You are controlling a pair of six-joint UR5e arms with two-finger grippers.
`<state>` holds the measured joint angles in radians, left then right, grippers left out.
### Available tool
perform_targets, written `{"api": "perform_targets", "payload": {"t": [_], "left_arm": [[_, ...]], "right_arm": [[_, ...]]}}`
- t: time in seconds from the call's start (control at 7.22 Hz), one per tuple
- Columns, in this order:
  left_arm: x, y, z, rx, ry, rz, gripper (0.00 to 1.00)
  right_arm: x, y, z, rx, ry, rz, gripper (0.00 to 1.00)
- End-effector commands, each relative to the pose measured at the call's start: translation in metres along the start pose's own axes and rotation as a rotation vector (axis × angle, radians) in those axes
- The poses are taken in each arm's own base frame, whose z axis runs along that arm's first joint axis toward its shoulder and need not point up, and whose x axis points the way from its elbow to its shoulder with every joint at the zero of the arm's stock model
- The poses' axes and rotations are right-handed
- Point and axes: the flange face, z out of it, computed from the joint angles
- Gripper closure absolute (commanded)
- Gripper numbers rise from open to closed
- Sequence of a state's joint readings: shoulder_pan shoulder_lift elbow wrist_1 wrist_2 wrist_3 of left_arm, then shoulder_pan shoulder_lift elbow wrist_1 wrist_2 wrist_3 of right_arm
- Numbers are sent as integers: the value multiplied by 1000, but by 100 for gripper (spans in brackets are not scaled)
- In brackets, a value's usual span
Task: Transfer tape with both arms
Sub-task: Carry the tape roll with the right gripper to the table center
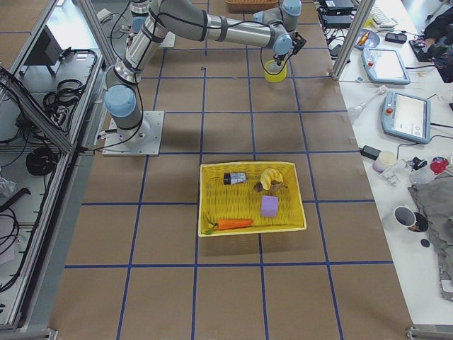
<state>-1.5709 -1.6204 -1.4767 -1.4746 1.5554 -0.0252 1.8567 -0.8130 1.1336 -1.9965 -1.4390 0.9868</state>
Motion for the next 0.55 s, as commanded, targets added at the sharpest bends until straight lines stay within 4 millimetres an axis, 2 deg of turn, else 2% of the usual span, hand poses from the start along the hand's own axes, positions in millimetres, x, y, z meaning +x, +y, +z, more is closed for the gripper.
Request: {"api": "perform_targets", "payload": {"t": [0.0,0.28,0.42], "left_arm": [[1,1,-3,5,6,-1,0],[3,0,-3,8,9,-1,0],[1,0,-3,5,3,-2,0]], "right_arm": [[-8,2,22,-8,7,12,100],[3,6,34,-25,35,27,100],[3,6,34,-23,31,24,30]]}}
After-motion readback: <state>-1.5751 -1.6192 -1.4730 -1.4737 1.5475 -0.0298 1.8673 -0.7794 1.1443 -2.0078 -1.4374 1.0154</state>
